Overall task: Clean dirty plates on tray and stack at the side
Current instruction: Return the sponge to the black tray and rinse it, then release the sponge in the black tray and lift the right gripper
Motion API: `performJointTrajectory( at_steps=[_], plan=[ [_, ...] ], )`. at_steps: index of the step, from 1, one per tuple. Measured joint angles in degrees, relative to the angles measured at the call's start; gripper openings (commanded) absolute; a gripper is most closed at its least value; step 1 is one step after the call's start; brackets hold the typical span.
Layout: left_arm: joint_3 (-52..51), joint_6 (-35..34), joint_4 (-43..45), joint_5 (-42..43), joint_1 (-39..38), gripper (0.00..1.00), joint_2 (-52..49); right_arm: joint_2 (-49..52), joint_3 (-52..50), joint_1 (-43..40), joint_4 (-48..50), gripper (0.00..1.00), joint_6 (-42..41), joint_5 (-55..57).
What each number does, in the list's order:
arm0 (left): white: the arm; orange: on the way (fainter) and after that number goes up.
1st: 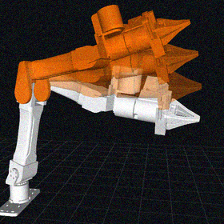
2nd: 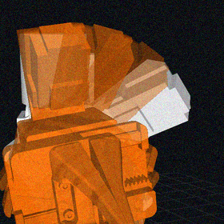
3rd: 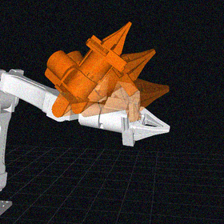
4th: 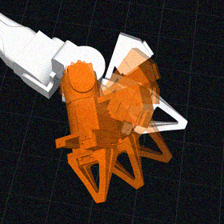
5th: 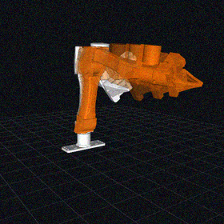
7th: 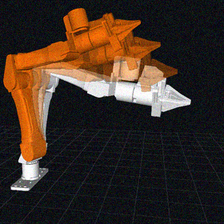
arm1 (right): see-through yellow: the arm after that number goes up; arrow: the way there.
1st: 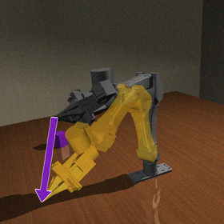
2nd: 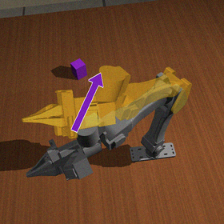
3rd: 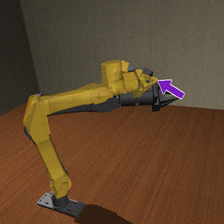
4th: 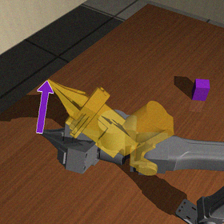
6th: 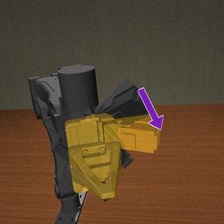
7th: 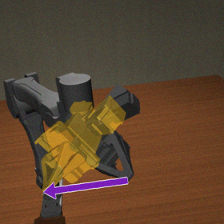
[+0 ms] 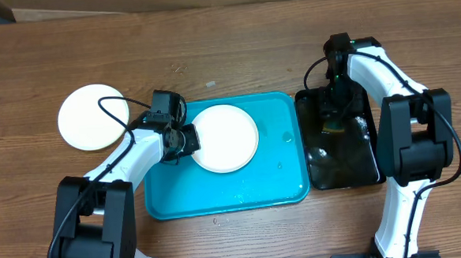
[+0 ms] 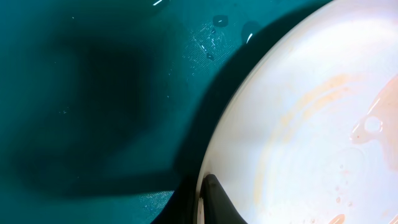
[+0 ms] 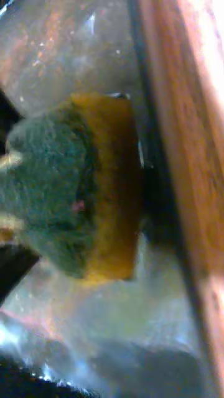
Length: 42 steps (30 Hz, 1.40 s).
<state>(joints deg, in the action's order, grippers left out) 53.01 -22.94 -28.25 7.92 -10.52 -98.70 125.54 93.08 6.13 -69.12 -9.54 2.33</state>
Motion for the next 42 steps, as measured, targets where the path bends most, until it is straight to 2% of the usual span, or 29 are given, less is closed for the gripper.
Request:
performJointTrajectory(
  at_steps=[2,3,4,5,6,7,13,20,21,22,23,24,25,26,27,28,30,32,37,40,41,42],
  plan=[
    [0.00,0.00,0.02,0.00,0.00,0.08,0.00,0.00,0.02,0.00,-1.49,0.04,-0.20,0.02],
    [0.00,0.00,0.02,0.00,0.00,0.08,0.00,0.00,0.07,-0.04,-2.01,0.17,-0.44,0.02],
    [0.00,0.00,0.02,0.00,0.00,0.08,0.00,0.00,0.28,-0.04,-2.75,0.48,-0.48,0.00],
    [0.00,0.00,0.00,0.00,0.00,0.08,0.00,0.00,0.61,-0.04,-3.06,0.63,-0.63,-0.02],
    [0.00,0.00,0.00,0.00,0.00,0.08,0.00,0.00,1.07,-0.04,-3.26,0.73,-0.81,-0.04],
    [0.00,0.00,0.00,0.00,0.00,0.08,0.00,0.00,1.70,-0.04,-3.32,0.77,-0.74,-0.02],
    [0.00,0.00,-0.02,0.00,0.00,0.09,0.00,0.00,2.71,-0.04,-1.95,0.77,-0.79,-0.02],
    [0.00,0.00,-0.04,-0.02,-0.02,0.08,0.00,0.00,2.64,-0.04,-0.68,0.73,-0.94,-0.02],
    [0.00,0.00,-0.04,-0.02,0.00,0.08,0.00,0.00,2.34,-0.04,0.24,0.64,-0.92,-0.02],
    [0.00,0.00,-0.07,0.00,0.00,0.09,0.00,0.00,1.92,-0.04,0.81,0.37,-0.96,-0.04],
    [0.00,0.00,-0.07,0.00,0.00,0.08,0.00,0.00,1.36,-0.04,1.75,0.15,-1.16,0.00],
    [0.00,0.00,-0.07,0.00,-0.02,0.08,0.00,0.00,0.50,-0.04,2.58,0.09,-0.87,0.02],
    [0.00,0.00,-0.07,0.00,-0.02,0.08,0.00,-0.02,0.09,-0.04,2.73,0.13,-0.94,-0.37],
    [0.00,0.00,-0.09,0.00,-0.02,0.08,0.00,-0.13,-0.20,-0.07,2.78,0.36,-0.94,-0.42],
    [0.00,0.00,-0.13,0.00,-0.02,0.09,0.00,-0.22,-0.33,-0.07,2.91,0.64,-1.11,-0.46],
    [0.00,0.00,-0.15,0.00,-0.02,0.09,0.00,-0.26,-0.39,-0.07,2.99,0.76,-1.09,-0.55],
    [0.00,0.00,-0.15,0.00,-0.02,0.09,0.00,-0.33,-0.35,-0.04,2.14,0.88,-1.14,-0.61],
    [0.00,0.00,-0.17,0.00,-0.02,0.09,0.00,-0.33,-0.11,-0.07,0.07,0.93,-1.07,-0.94],
    [0.00,0.00,-0.20,0.00,-0.02,0.09,0.00,-0.33,0.76,-0.04,-4.98,0.94,-0.96,-2.91],
    [0.00,0.00,-0.20,0.00,-0.02,0.09,0.00,-0.33,0.68,-0.04,-6.16,0.84,-1.03,-3.93],
    [0.00,0.00,-0.20,0.00,-0.02,0.10,0.00,-0.33,0.59,-0.04,-6.08,0.75,-1.01,-4.04],
    [0.00,0.00,-0.22,-0.02,-0.02,0.10,0.00,-0.33,0.31,-0.04,-5.64,0.41,-0.68,-4.26]
  ],
)
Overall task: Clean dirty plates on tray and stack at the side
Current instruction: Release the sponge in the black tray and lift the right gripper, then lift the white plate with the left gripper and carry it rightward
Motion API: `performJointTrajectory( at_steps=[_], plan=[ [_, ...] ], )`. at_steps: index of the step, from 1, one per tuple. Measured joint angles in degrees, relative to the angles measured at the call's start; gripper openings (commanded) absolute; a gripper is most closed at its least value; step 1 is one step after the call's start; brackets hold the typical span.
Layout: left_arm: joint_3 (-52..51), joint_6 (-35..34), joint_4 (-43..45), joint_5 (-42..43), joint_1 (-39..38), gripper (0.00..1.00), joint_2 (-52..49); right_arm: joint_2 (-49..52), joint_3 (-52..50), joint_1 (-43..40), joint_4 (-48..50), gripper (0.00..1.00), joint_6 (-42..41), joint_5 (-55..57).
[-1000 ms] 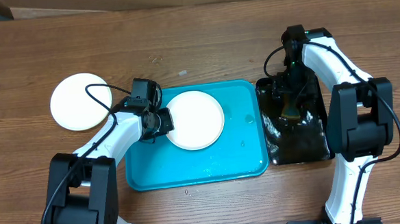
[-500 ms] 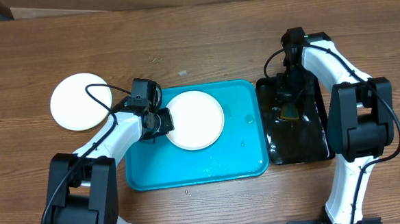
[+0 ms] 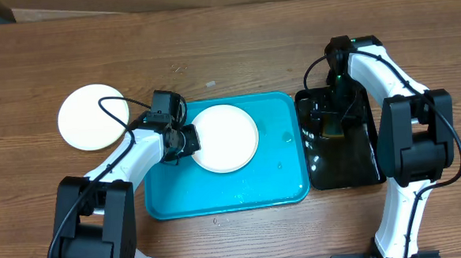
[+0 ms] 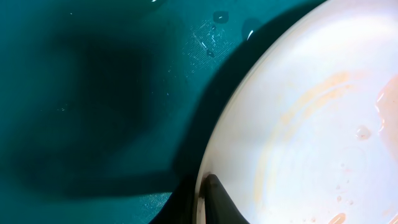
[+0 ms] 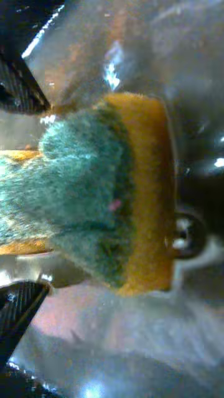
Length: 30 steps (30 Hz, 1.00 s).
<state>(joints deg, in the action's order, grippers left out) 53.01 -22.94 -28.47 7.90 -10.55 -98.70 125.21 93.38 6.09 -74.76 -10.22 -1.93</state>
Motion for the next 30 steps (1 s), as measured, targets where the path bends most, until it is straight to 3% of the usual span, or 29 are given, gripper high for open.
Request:
performJointTrajectory(
  at_steps=[1,4,6,8,14,17,20,23,30],
  plan=[
    [0.00,0.02,0.00,0.02,0.00,0.12,0.00,0.00,-0.42,0.00,0.48,0.04,0.13,-0.22],
    [-0.04,0.02,-0.04,0.00,0.00,0.15,0.00,0.00,-1.42,0.00,0.94,0.04,-0.24,-0.42],
    [-0.04,0.02,-0.15,0.00,0.00,0.18,0.00,0.00,-1.70,0.00,0.63,0.42,-0.61,-0.55],
    [-0.04,0.00,-0.17,0.00,0.00,0.19,0.00,0.00,-1.57,-0.02,-0.07,0.57,-0.39,-0.68],
    [-0.04,0.00,-0.20,-0.02,0.00,0.15,0.00,0.02,5.22,-0.31,-4.63,0.83,0.76,-0.66],
    [-0.04,0.13,-0.55,-0.02,0.00,0.18,0.00,0.00,11.23,-1.14,-5.27,0.97,1.11,-0.70],
    [-0.04,0.50,-1.44,-0.02,0.00,0.16,0.00,0.00,15.78,-3.08,-4.55,1.00,1.49,-0.79],
    [-0.04,0.72,-2.14,0.09,0.00,0.08,0.00,0.00,18.03,-6.58,-3.39,1.00,1.42,-0.83],
    [-0.04,0.72,-2.40,-0.02,-0.98,0.10,0.00,0.00,18.23,-16.46,-1.73,1.00,1.42,-0.79]
  ],
)
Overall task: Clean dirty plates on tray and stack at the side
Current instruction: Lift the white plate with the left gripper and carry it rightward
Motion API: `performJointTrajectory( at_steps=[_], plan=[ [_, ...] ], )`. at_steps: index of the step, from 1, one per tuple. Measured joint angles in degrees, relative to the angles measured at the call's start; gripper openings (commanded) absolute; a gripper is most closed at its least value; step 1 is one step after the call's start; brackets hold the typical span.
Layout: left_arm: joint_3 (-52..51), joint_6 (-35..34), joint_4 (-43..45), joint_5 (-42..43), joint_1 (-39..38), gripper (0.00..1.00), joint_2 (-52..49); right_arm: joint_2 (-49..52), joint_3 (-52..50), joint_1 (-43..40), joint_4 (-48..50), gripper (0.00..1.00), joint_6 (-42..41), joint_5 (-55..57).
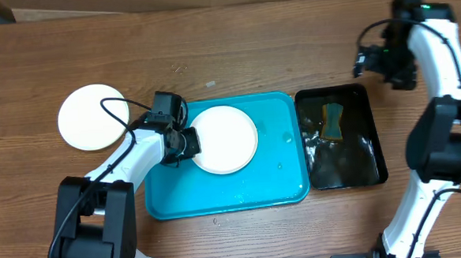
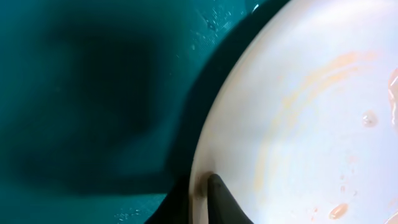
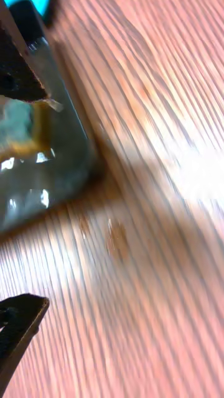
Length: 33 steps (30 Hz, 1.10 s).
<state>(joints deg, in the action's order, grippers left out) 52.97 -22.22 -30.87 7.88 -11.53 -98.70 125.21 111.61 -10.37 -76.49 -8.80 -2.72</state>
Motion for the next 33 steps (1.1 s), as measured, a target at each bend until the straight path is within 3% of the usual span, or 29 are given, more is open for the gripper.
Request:
performJointTrajectory(
  at_steps=[6,15,21,33],
  plan=[
    [0.20,0.02,-0.13,0.02,-2.82,0.04,0.02,0.00,0.00,-6.99,0.00,1.00,-0.02,0.02],
    [3.21,0.20,-6.05,-1.49,-3.50,0.04,-0.11,0.00,0.00,-11.15,-0.02,1.00,-0.04,0.13],
    [11.63,1.51,-14.51,-4.46,-3.50,0.04,-0.37,0.00,0.00,-11.13,-0.02,1.00,0.00,0.11],
    [27.54,5.42,-16.44,-8.22,-4.98,0.04,-0.59,0.00,0.00,-11.13,1.53,1.00,-0.02,0.11]
  ],
)
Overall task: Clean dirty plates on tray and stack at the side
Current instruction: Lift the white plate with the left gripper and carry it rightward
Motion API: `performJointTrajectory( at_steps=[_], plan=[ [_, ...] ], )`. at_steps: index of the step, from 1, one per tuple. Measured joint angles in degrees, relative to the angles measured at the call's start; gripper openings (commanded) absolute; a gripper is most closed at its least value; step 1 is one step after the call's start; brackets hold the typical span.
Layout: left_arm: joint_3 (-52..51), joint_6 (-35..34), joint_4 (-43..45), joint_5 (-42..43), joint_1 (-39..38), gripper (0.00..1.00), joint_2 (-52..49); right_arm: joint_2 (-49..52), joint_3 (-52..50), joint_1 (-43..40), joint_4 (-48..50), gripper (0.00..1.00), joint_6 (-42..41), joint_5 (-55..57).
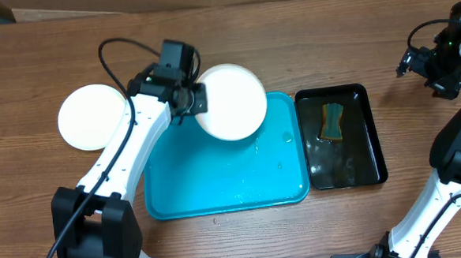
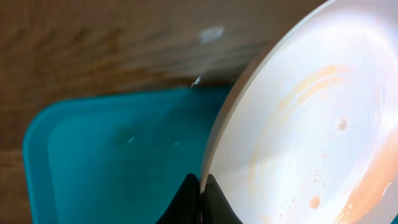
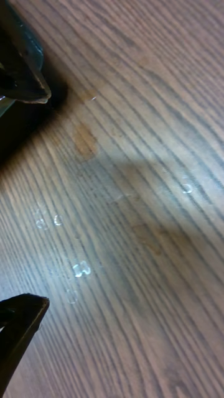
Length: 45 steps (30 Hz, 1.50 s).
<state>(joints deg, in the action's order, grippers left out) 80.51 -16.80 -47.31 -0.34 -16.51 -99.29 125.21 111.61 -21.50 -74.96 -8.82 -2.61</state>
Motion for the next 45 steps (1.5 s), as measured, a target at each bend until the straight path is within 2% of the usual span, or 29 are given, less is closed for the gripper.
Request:
performJointTrajectory(
  at_steps=[6,11,17,22,27,30,36,38,40,45],
  plan=[
    [4.76,0.52,3.93,-4.83,-8.04,0.04,0.00,0.00,0.00,0.00,1.79,1.00,0.00,0.02],
    [5.05,1.14,9.68,-12.79,-19.69,0.04,-0.17,0.00,0.00,0.00,3.28,1.00,0.00,0.00],
    [5.16,7.87,17.42,-26.01,-33.86,0.04,-2.10,0.00,0.00,0.00,4.07,1.00,0.00,0.02],
    [5.25,17.44,24.11,-39.34,-42.93,0.04,-6.38,0.00,0.00,0.00,4.24,1.00,-0.02,0.02],
    [5.29,29.31,35.23,-53.33,-48.39,0.04,-11.19,0.00,0.00,0.00,4.24,1.00,0.00,-0.02],
    [5.07,38.34,44.39,-60.54,-50.97,0.04,-12.35,0.00,0.00,0.00,4.26,1.00,-0.02,0.02],
    [5.49,53.13,62.31,-69.20,-52.41,0.04,-12.41,0.00,0.00,0.00,4.22,1.00,0.00,0.00],
    [5.49,54.05,62.73,-70.47,-52.39,0.04,-12.39,0.00,0.00,0.00,4.26,1.00,0.00,0.00],
    [5.60,52.30,59.56,-71.12,-52.35,0.04,-12.39,0.00,0.00,0.00,4.24,1.00,-0.02,0.00],
    [5.88,39.82,42.16,-67.89,-51.45,0.04,-12.39,0.00,0.00,0.00,4.24,1.00,0.00,0.00]
  ],
)
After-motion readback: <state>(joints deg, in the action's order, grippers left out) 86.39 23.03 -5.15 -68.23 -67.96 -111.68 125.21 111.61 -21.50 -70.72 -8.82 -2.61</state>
